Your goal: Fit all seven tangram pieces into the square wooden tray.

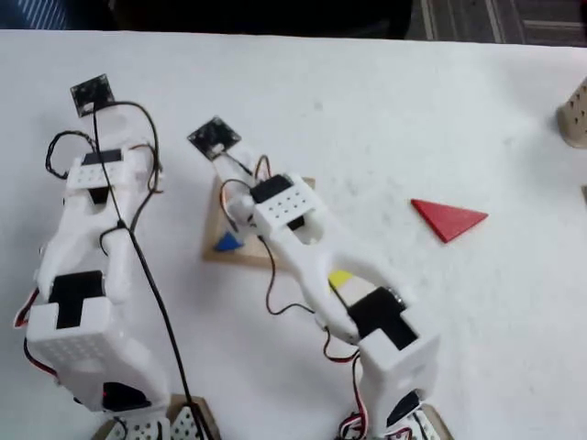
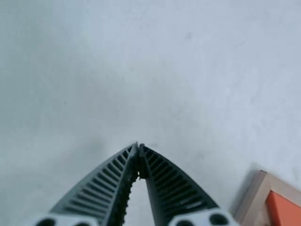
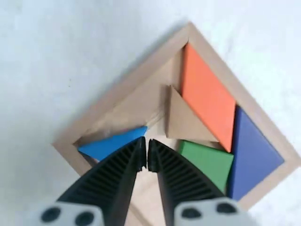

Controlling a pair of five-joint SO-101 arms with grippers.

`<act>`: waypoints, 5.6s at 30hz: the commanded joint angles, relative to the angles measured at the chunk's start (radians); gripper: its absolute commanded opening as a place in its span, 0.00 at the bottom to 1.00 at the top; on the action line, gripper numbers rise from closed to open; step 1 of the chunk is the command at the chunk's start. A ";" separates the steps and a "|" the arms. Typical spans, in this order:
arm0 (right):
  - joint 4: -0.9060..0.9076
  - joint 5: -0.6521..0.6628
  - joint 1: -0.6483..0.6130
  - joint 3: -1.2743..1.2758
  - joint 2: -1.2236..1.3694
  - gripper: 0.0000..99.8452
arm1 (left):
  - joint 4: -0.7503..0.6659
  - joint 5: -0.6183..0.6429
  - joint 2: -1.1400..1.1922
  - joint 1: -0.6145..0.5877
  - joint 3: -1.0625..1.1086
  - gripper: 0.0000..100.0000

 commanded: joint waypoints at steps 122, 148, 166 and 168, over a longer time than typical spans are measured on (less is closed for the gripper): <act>-0.030 0.005 -0.064 0.101 -0.022 0.02 | -0.023 0.011 -0.008 0.005 -0.057 0.02; 0.188 0.799 -0.139 0.043 -0.007 0.20 | -0.025 0.011 -0.007 0.005 -0.058 0.02; 0.219 0.936 -0.120 -0.106 0.108 0.25 | -0.091 0.130 -0.005 -0.104 -0.060 0.02; 0.217 0.937 -0.117 -0.137 0.134 0.25 | -0.115 0.193 0.008 -0.120 -0.061 0.02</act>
